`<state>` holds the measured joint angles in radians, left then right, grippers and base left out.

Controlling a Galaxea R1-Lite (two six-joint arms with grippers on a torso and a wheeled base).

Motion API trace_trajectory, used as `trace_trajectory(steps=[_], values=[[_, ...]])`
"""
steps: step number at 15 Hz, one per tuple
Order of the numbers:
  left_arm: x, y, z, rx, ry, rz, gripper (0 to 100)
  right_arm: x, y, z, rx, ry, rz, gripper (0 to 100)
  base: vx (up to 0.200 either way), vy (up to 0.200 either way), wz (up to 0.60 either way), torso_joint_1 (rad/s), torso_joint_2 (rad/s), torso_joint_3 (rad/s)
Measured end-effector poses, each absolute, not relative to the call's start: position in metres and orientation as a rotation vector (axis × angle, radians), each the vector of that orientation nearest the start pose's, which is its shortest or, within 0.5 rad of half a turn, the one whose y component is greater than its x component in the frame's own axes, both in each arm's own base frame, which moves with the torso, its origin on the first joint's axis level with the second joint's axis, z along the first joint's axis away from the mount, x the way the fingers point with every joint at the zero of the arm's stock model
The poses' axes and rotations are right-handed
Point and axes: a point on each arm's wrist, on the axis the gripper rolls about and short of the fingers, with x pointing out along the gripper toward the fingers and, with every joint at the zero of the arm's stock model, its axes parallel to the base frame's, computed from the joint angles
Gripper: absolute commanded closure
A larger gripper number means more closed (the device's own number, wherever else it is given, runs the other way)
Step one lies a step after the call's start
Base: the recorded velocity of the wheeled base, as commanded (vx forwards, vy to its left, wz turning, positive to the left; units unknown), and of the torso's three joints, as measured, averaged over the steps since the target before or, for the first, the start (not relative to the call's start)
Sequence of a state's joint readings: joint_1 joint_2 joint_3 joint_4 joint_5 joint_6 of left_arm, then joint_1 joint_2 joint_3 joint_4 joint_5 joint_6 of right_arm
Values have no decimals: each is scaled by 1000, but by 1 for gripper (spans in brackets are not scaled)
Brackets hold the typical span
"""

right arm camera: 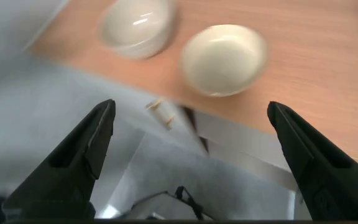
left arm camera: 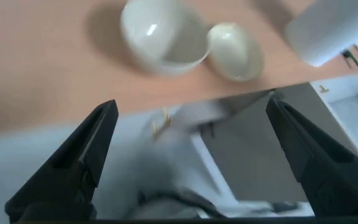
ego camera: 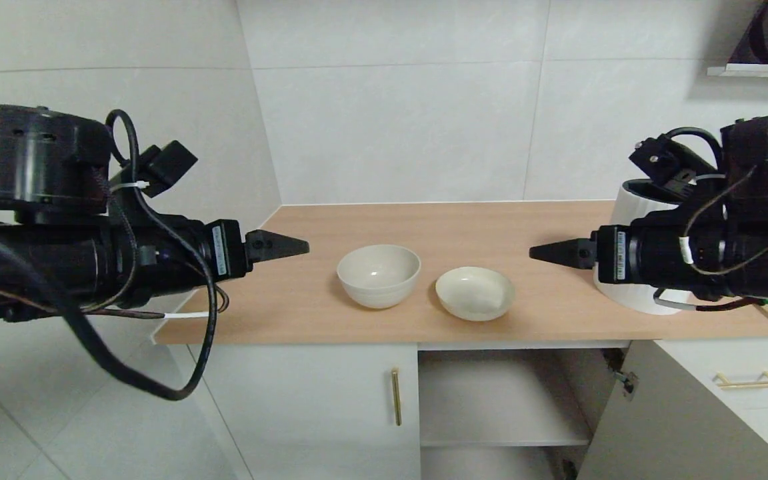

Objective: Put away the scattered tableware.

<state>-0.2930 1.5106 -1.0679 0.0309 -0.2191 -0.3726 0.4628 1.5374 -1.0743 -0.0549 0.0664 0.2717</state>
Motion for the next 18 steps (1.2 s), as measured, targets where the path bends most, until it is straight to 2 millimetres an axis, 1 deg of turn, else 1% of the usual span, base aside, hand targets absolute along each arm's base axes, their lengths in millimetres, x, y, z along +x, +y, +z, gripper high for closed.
trace_trajectory(steps=[3,5,7,10,15,18], values=[[268,-86,250,-464,610,-357,0,265,132,238,211,502,364,0,0,0,0,0,0,0],[284,-92,248,-575,661,-310,0,273,136,229,206,525,347,0,0,0,0,0,0,0],[300,-98,241,-611,709,-283,0,276,137,225,204,538,341,0,0,0,0,0,0,0],[331,-107,221,-687,778,-228,0,277,138,221,201,549,335,0,0,0,0,0,0,0],[356,-116,197,-719,832,-191,0,278,138,220,198,554,331,0,0,0,0,0,0,0],[375,-122,179,-751,866,-161,0,278,138,217,196,562,329,0,0,0,0,0,0,0]])
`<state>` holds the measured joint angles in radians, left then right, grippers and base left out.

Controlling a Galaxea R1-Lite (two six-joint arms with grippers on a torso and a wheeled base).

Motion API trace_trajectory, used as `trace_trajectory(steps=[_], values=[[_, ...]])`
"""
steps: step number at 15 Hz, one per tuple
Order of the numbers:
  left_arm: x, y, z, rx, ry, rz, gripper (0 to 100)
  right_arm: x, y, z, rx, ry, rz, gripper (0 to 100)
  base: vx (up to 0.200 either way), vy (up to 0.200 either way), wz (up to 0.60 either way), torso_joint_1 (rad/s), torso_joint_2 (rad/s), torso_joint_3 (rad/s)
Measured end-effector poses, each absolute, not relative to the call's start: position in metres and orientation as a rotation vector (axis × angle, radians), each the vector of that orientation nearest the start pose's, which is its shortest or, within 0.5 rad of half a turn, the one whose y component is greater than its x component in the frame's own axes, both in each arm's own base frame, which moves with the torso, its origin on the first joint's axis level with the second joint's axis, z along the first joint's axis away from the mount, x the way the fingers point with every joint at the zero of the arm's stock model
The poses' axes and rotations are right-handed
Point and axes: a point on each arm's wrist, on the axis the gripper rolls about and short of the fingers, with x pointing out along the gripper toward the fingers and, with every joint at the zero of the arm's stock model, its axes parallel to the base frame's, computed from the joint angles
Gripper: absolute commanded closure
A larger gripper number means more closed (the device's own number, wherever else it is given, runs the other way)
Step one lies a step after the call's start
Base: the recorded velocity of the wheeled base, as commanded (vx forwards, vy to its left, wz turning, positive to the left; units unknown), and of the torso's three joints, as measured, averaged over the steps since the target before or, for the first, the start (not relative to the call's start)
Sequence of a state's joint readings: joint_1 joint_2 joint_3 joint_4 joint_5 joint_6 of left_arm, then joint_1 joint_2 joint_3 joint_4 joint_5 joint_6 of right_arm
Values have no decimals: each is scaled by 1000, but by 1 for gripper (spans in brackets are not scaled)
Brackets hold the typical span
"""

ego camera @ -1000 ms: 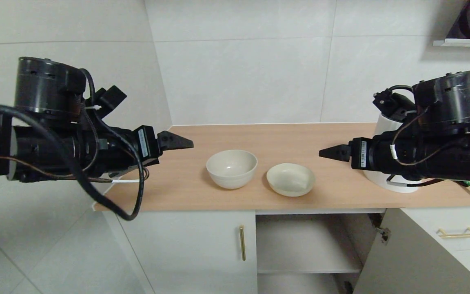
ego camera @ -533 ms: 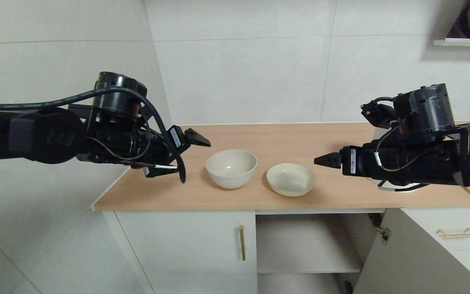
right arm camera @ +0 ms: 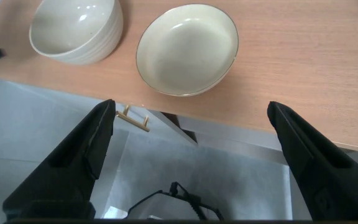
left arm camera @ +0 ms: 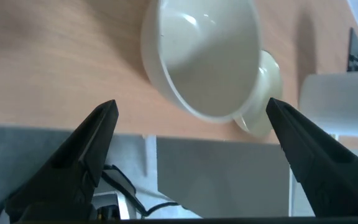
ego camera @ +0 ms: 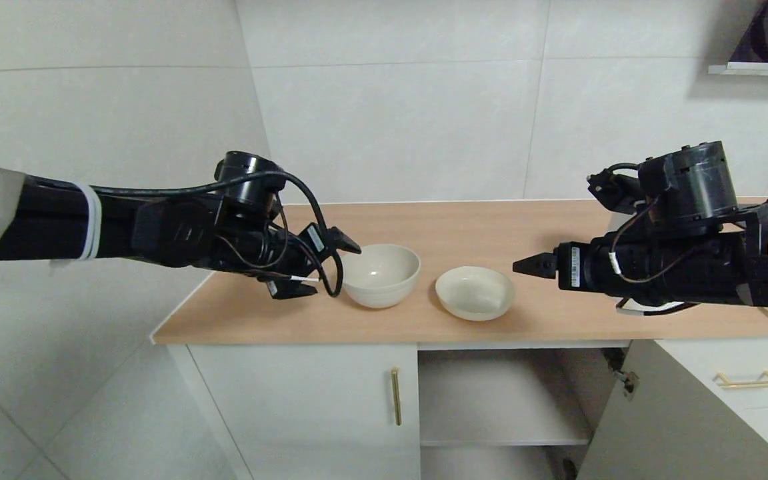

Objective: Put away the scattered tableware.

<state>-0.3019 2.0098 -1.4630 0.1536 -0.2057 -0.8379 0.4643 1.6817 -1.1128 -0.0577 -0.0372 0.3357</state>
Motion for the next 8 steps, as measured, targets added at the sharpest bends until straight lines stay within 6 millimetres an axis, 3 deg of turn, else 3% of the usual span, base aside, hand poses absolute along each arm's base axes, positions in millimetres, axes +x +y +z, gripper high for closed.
trace_trajectory(steps=[3,8], values=[[391,-126,164,-768,888,-139,0,278,138,217,196,564,329,0,0,0,0,0,0,0],[401,-129,147,-763,912,-118,0,278,138,216,194,566,326,0,0,0,0,0,0,0]])
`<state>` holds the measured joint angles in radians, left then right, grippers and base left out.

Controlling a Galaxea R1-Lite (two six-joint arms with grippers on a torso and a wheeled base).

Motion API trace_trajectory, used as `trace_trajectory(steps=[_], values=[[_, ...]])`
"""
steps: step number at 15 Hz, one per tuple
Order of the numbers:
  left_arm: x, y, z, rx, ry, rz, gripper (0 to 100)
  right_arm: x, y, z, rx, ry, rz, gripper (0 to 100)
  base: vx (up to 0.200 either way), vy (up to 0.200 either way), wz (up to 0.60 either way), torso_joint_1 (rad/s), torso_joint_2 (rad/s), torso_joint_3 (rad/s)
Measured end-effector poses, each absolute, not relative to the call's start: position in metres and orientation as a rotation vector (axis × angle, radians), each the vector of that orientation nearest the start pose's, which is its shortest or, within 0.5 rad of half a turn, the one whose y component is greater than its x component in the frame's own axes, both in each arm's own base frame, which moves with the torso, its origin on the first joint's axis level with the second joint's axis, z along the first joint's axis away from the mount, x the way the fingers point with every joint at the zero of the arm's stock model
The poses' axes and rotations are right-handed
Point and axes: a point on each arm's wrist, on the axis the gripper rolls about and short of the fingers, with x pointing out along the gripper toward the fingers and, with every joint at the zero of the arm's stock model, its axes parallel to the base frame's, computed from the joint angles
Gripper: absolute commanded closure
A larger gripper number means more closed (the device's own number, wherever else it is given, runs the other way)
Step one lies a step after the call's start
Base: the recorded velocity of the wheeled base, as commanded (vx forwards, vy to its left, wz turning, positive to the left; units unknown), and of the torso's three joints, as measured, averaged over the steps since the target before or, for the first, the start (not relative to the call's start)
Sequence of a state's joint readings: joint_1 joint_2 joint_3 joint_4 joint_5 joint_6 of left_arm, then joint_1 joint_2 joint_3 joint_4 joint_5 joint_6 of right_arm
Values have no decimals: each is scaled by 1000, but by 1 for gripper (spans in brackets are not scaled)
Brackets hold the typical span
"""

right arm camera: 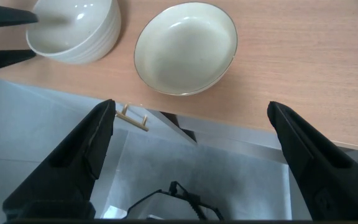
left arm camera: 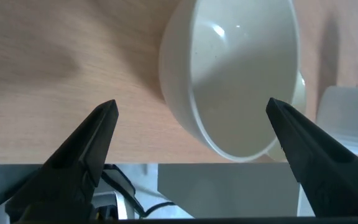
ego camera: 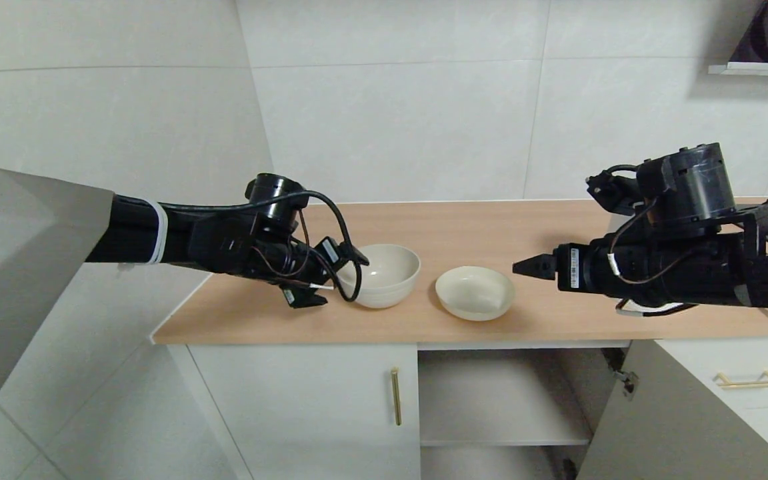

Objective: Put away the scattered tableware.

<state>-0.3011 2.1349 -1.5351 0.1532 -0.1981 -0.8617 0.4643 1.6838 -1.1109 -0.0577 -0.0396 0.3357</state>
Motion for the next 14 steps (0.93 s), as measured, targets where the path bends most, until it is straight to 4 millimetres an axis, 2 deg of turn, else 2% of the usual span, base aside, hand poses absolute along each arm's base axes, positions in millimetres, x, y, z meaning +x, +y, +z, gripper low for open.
trace_trajectory(steps=[1,2,6,12,14], values=[[403,-130,146,-763,914,-117,0,278,138,216,194,565,325,0,0,0,0,0,0,0],[403,-130,144,-762,919,-115,100,278,138,216,194,565,325,0,0,0,0,0,0,0],[406,-131,137,-756,932,-110,100,278,138,217,195,564,325,0,0,0,0,0,0,0],[405,-131,138,-753,935,-111,100,278,138,219,197,556,327,0,0,0,0,0,0,0],[401,-132,140,-747,946,-113,100,283,141,220,197,550,320,0,0,0,0,0,0,0]])
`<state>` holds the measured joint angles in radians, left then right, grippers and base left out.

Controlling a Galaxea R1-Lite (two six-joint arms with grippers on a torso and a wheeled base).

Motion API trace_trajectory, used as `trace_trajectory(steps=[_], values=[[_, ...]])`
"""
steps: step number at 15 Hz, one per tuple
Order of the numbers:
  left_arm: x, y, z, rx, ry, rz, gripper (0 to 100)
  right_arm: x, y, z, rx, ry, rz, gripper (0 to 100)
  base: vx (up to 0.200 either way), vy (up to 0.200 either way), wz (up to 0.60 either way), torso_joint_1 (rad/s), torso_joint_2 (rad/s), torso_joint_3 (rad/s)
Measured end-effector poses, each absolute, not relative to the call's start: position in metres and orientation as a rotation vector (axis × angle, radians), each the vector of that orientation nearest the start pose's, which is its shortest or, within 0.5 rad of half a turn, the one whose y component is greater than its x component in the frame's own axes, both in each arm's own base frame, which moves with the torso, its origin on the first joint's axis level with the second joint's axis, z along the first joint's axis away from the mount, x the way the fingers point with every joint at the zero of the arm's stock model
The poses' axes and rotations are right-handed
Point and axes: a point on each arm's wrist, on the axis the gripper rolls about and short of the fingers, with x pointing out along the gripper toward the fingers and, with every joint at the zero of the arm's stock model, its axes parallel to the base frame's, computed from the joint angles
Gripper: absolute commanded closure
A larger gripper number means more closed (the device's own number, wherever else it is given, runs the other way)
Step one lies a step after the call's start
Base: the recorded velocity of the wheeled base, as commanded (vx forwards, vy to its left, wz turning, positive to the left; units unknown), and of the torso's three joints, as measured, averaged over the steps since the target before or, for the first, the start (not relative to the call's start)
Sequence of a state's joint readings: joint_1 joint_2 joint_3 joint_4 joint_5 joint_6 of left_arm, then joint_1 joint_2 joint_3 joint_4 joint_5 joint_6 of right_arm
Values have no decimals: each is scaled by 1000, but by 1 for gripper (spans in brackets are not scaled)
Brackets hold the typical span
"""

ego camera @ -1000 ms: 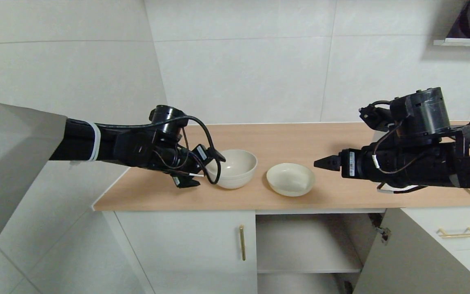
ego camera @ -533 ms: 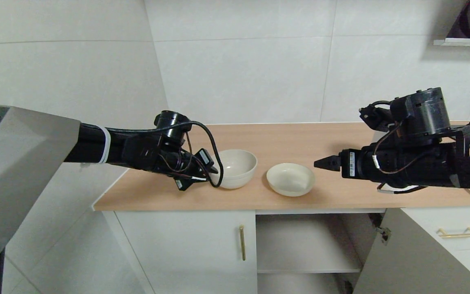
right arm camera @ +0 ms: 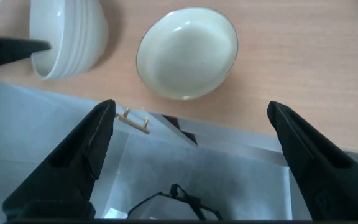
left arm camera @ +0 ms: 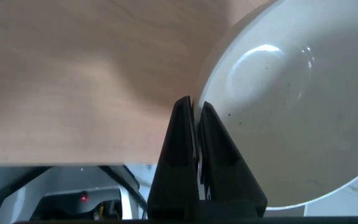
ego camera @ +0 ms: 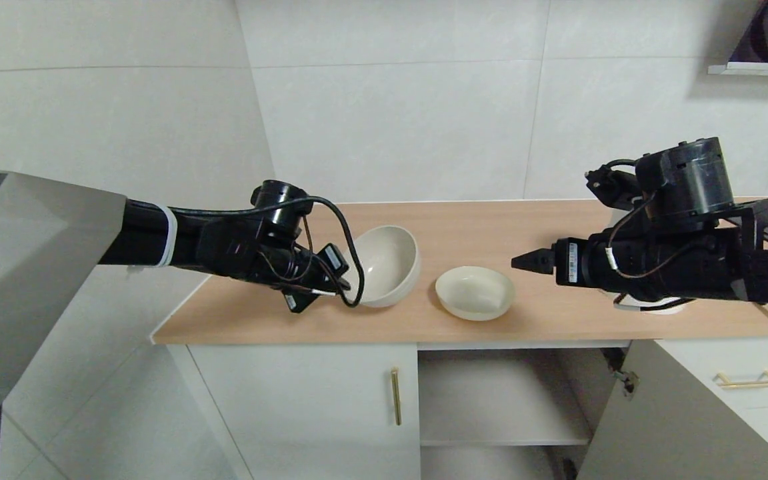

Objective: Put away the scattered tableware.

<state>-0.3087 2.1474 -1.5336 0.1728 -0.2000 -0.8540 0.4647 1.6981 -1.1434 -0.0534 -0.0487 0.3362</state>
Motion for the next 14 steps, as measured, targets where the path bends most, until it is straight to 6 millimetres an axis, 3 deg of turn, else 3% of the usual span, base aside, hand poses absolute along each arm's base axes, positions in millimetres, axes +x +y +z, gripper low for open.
trace_trajectory(steps=[4,9,14], values=[[390,-134,144,-699,962,-138,100,308,157,212,160,561,192,0,0,0,0,0,0,0],[381,-137,151,-693,958,-156,100,342,174,173,91,612,27,0,0,0,0,0,0,0],[379,-139,154,-692,955,-164,100,358,183,145,86,659,4,0,0,0,0,0,0,0]])
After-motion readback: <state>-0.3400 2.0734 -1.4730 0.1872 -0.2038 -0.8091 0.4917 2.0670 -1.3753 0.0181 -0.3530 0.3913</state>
